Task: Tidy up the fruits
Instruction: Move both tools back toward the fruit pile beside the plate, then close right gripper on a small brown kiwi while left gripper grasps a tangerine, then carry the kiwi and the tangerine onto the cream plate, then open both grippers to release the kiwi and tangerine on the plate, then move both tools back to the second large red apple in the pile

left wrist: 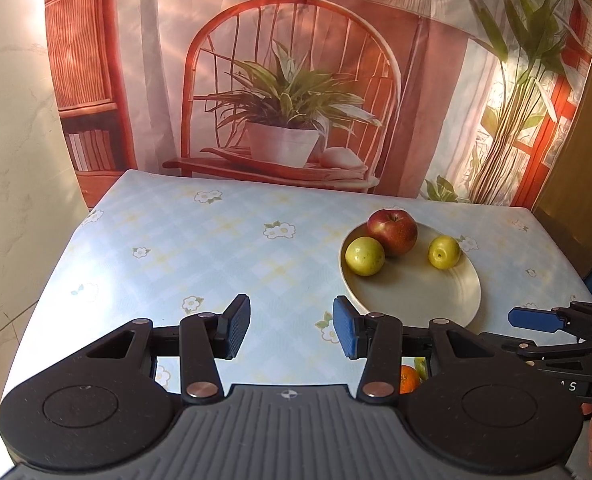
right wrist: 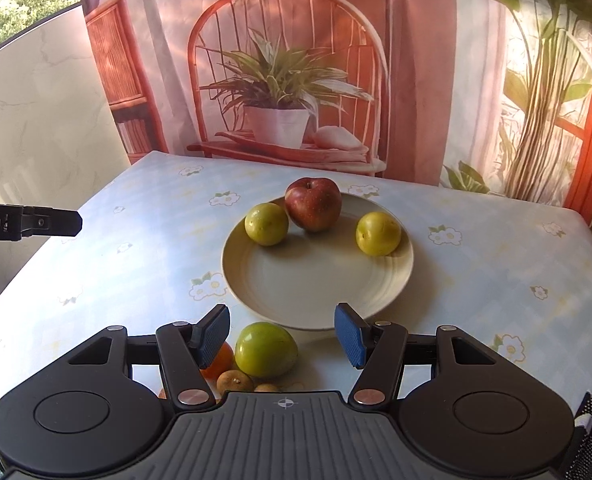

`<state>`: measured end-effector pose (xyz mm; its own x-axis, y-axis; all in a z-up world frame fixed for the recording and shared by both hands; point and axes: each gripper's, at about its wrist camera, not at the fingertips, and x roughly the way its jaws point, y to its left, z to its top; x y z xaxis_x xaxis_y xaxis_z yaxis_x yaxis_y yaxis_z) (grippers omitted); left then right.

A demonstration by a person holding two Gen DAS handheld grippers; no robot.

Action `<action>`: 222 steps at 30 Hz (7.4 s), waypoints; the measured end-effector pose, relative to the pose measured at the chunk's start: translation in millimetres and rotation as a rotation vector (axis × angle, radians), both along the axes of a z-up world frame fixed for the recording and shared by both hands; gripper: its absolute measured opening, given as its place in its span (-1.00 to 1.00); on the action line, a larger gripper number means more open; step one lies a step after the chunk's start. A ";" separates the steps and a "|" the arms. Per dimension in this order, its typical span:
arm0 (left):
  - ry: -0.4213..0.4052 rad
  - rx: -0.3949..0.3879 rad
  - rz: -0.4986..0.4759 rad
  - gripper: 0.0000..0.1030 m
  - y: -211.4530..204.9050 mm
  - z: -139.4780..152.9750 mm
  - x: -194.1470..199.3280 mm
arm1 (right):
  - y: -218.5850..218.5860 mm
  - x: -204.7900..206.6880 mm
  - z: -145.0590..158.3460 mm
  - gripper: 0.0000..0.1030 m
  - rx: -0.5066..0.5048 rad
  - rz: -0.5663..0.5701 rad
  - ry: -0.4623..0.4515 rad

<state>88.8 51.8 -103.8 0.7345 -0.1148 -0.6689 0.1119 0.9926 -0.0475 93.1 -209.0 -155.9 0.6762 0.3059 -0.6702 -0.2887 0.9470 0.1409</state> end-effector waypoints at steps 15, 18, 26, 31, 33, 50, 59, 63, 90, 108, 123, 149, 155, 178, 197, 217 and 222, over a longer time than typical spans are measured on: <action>0.064 -0.042 -0.012 -0.06 -3.3 -21.7 -9.4 | 0.0 2.0 -28.9 -0.16 -0.029 0.007 0.156; 0.067 -0.043 -0.008 -0.06 -3.7 -23.0 -9.2 | 2.8 4.1 -36.3 -0.23 -0.032 0.017 0.187; 0.096 -0.045 -0.018 -0.06 -7.6 -31.2 -7.7 | 4.9 13.0 -50.9 -0.39 -0.009 0.023 0.258; 0.107 -0.051 -0.029 -0.06 -9.1 -34.2 -7.5 | 8.3 17.4 -57.9 -0.46 0.004 0.035 0.287; 0.116 -0.059 -0.032 -0.06 -9.7 -36.0 -7.1 | 8.6 18.9 -59.1 -0.53 0.016 0.038 0.294; 0.251 -0.109 -0.105 -0.09 -25.7 -61.3 15.7 | -7.2 12.5 -52.8 -0.57 0.042 -0.014 0.253; 0.271 -0.216 -0.175 -0.09 -42.9 -78.3 40.8 | -24.1 7.0 -47.2 -0.57 0.055 -0.052 0.209; 0.323 -0.264 -0.159 -0.09 -44.8 -89.7 50.7 | -30.7 5.7 -47.5 -0.57 0.061 -0.065 0.206; 0.304 -0.116 -0.261 -0.20 -64.4 -106.2 47.0 | -37.7 7.1 -53.2 -0.56 0.074 -0.087 0.215; 0.131 -0.089 -0.222 -0.20 -59.2 -49.6 73.2 | -49.8 35.5 -13.8 -0.56 0.017 -0.055 0.074; 0.201 -0.006 -0.254 -0.20 -89.9 -86.4 124.3 | -44.4 122.4 -45.2 -0.56 -0.105 0.019 0.101; 0.187 0.043 -0.273 -0.19 -96.4 -100.0 141.2 | -31.9 157.4 -65.1 -0.56 -0.192 0.022 0.054; 0.182 0.041 -0.276 -0.19 -96.0 -101.0 141.1 | -29.6 166.5 -65.5 -0.56 -0.193 0.019 0.045; 0.187 0.032 -0.259 -0.18 -95.7 -97.2 137.3 | -30.7 157.0 -58.5 -0.35 -0.185 0.025 0.031; 0.159 0.006 -0.154 -0.17 -65.1 -51.9 96.6 | -46.7 74.6 -23.4 -0.34 -0.031 -0.049 -0.025; 0.088 -0.019 -0.025 -0.16 -33.1 -26.5 12.0 | -37.1 -34.0 -22.4 -0.10 0.043 -0.087 -0.059; 0.092 -0.018 -0.012 -0.16 -29.7 -28.0 -0.1 | -32.8 -53.4 -25.2 -0.01 0.035 -0.070 -0.057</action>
